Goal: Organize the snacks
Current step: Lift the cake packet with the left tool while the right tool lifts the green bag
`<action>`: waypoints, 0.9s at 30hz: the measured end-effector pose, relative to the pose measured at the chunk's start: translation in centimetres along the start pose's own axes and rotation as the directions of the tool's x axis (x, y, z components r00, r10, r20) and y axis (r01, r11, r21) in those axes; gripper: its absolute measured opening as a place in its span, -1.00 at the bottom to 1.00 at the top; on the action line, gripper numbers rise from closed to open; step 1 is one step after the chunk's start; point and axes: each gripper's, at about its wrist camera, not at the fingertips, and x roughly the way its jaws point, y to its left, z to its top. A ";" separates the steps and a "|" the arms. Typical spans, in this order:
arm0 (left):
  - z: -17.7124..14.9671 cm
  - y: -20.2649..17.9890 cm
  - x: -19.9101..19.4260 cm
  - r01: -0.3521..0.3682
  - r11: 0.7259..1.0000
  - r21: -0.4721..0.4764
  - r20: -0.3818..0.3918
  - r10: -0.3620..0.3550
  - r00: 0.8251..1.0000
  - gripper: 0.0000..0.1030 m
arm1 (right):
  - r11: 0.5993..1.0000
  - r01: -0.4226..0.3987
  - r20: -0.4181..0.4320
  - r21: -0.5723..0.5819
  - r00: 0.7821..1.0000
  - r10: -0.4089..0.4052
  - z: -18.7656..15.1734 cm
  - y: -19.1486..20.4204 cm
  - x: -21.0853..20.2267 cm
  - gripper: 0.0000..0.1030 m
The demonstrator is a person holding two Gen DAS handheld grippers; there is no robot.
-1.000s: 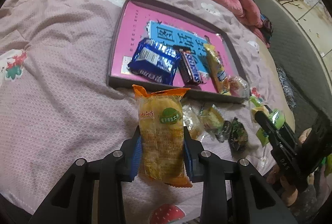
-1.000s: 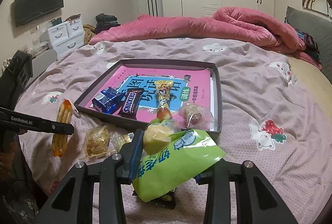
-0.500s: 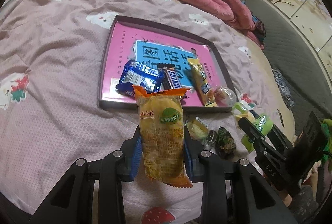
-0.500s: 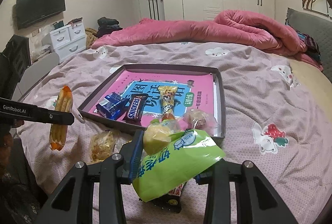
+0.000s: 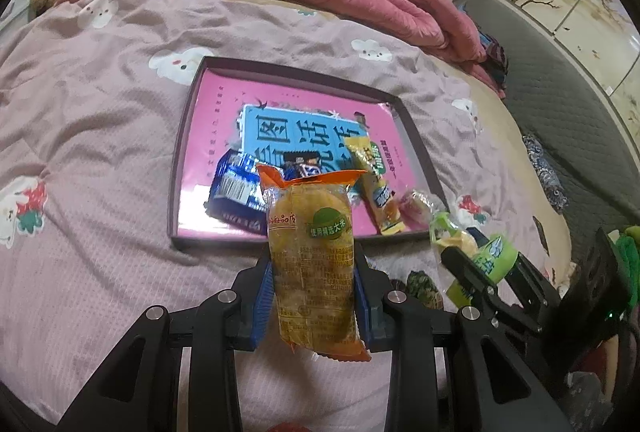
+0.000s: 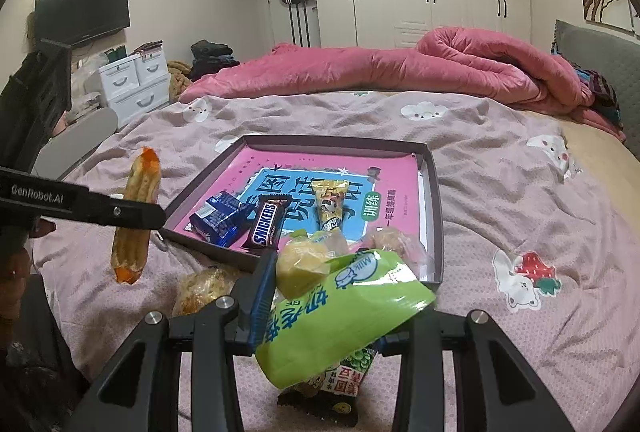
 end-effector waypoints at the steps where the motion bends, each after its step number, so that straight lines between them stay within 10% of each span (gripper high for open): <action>1: 0.1 -0.1 0.1 0.001 1.000 -0.002 0.002 -0.001 1.000 -0.31 | 1.000 0.001 0.003 0.000 1.000 -0.001 0.1 0.0 0.1 -0.22; 27: 3.2 -2.0 3.4 -0.042 0.999 0.029 0.000 0.042 0.999 -0.31 | 1.000 -0.012 0.054 0.007 0.998 0.012 3.1 -0.7 2.2 -0.22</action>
